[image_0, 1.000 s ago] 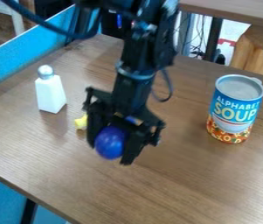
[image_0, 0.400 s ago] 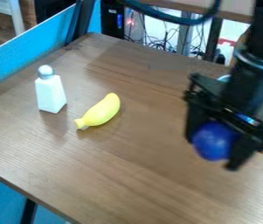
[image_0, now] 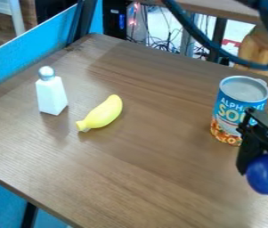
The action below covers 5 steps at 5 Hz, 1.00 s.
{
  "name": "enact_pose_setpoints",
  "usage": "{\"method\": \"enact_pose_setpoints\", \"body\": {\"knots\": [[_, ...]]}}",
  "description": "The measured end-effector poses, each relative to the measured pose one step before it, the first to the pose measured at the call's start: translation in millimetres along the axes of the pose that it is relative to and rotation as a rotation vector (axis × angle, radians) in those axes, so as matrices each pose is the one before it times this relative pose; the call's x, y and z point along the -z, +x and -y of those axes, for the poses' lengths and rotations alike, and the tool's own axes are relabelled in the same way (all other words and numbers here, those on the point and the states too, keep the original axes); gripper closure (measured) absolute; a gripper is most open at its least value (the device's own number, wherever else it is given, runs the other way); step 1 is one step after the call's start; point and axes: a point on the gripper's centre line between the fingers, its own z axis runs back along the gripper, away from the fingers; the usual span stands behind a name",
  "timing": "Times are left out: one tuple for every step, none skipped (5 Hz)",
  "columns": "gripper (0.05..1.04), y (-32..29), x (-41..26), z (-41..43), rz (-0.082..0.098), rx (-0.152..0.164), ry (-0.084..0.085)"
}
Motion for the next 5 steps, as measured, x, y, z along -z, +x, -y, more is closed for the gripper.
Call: {"method": "enact_pose_setpoints", "body": {"knots": [[0.250,21.40,31.05,9.57,-0.0528,0.0224,0.0161],[0.250,14.63,8.20,6.83,-0.0072,0.0212,-0.0119],[0.250,3.74,8.51,8.87,0.0107,0.0189,-0.0452],[0.251,-1.17,4.34,1.88,0.0113,0.0116,-0.0168],[0.202,-1.38,0.97,-0.13,-0.0093,0.0041,0.0009]]}}
